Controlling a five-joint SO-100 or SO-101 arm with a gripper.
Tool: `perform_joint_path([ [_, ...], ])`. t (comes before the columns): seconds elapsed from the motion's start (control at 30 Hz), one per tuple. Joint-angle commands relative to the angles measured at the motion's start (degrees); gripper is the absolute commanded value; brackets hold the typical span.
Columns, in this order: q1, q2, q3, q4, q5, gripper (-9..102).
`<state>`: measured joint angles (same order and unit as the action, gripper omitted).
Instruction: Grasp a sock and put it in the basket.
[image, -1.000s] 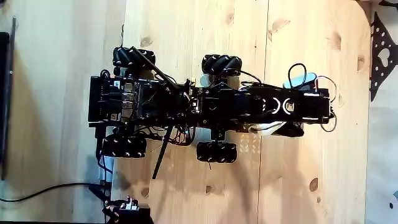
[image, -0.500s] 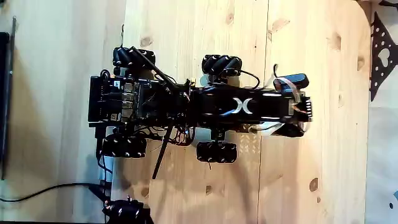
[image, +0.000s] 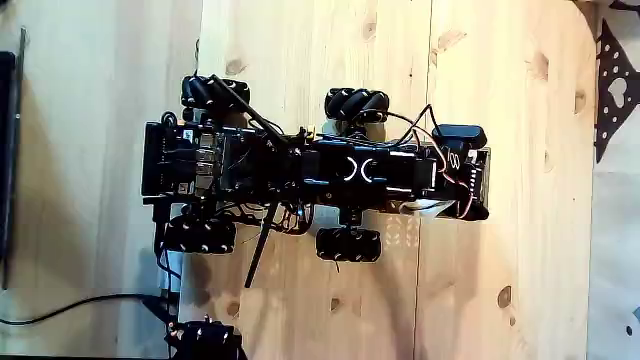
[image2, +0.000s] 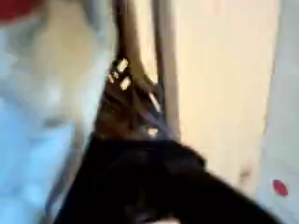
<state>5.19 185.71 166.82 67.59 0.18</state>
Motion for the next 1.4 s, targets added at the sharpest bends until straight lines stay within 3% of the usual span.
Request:
perform_joint_path([
  [0.0,1.41,0.26,1.49,2.11,0.53,0],
  [0.33,6.59,0.35,2.99,12.48,-1.14,0],
  [1.37,6.77,0.35,3.08,12.48,-1.05,0],
])
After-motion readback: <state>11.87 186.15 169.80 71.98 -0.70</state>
